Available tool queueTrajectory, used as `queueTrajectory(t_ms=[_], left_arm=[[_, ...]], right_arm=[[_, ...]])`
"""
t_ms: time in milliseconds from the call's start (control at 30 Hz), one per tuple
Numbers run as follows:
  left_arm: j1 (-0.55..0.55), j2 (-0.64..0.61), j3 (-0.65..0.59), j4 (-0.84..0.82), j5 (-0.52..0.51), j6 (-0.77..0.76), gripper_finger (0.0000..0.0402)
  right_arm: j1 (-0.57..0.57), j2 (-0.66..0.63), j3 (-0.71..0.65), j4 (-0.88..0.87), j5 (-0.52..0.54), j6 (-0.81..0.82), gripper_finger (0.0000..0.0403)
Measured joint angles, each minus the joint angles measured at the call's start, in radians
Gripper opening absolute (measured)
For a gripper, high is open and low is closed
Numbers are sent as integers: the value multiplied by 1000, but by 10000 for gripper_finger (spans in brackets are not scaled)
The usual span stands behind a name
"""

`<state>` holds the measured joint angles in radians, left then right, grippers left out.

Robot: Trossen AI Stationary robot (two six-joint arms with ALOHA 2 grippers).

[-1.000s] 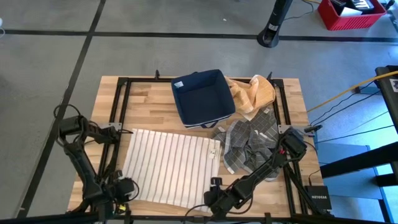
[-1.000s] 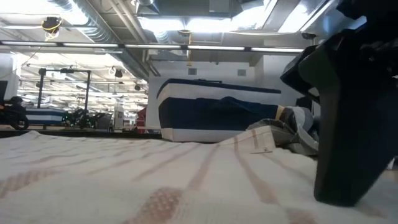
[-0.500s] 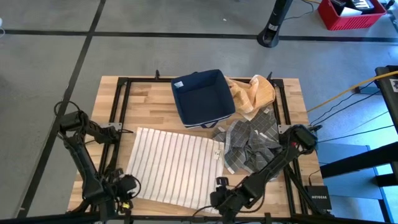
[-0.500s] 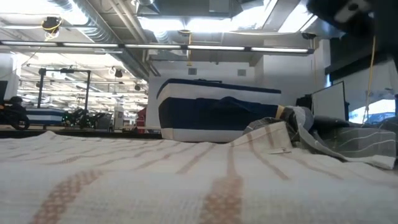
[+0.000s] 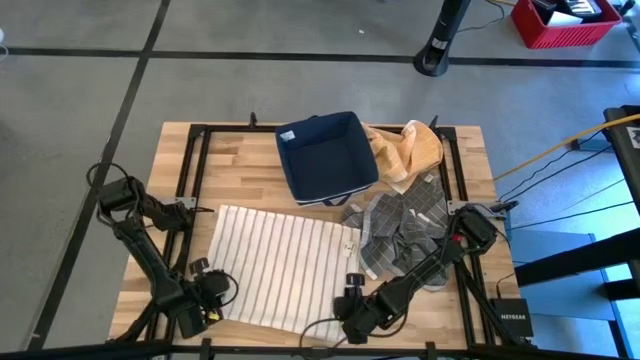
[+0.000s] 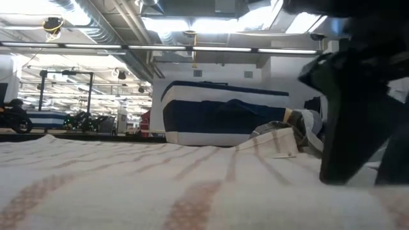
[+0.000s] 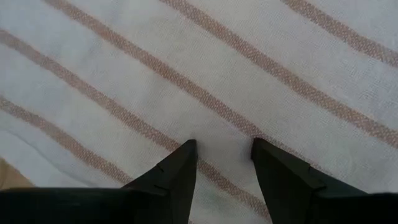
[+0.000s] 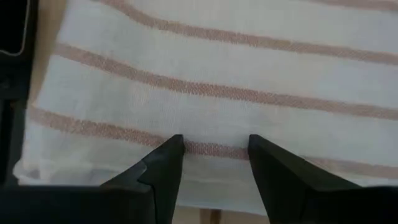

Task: Fold towel
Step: Fold the white towel

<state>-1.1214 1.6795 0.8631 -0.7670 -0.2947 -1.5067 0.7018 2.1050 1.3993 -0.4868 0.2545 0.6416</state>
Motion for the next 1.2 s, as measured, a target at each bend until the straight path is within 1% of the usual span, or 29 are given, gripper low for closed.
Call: queueTrajectory(t_ms=[67,200,300,367,433,567,700,767,833,900,1067,1133,1200], left_arm=[[0,-6,7,7,1,-1,153],[31,-6,47,65,28,22,153],[58,-7,87,72,30,62,153],[76,-10,126,44,20,94,153],[89,-15,161,-7,-10,133,153],[117,-31,183,-72,-90,198,153],[167,-33,175,-67,-97,294,153],[196,-33,175,-63,-92,346,153],[231,-32,175,-60,-73,405,153],[266,-32,175,-55,-41,461,153],[333,-32,175,-55,86,580,153],[344,-32,175,-59,117,604,153],[345,-32,175,-68,124,621,153]], right_arm=[[9,-8,4,-62,-55,8,186],[32,-41,0,-195,-105,-19,186],[36,-74,1,-265,-151,-26,186],[32,-110,16,-299,-142,-24,186],[30,-148,25,-299,-103,-24,186],[31,-189,22,-310,30,-42,186],[19,-218,25,-340,147,-94,186],[-5,-217,24,-388,160,-101,190],[-40,-217,24,-433,144,-102,201],[-78,-217,22,-458,92,-127,216],[-166,-217,-4,-409,-73,-206,266],[-188,-217,-18,-376,-102,-233,282],[-196,-217,-33,-354,-108,-250,293]])
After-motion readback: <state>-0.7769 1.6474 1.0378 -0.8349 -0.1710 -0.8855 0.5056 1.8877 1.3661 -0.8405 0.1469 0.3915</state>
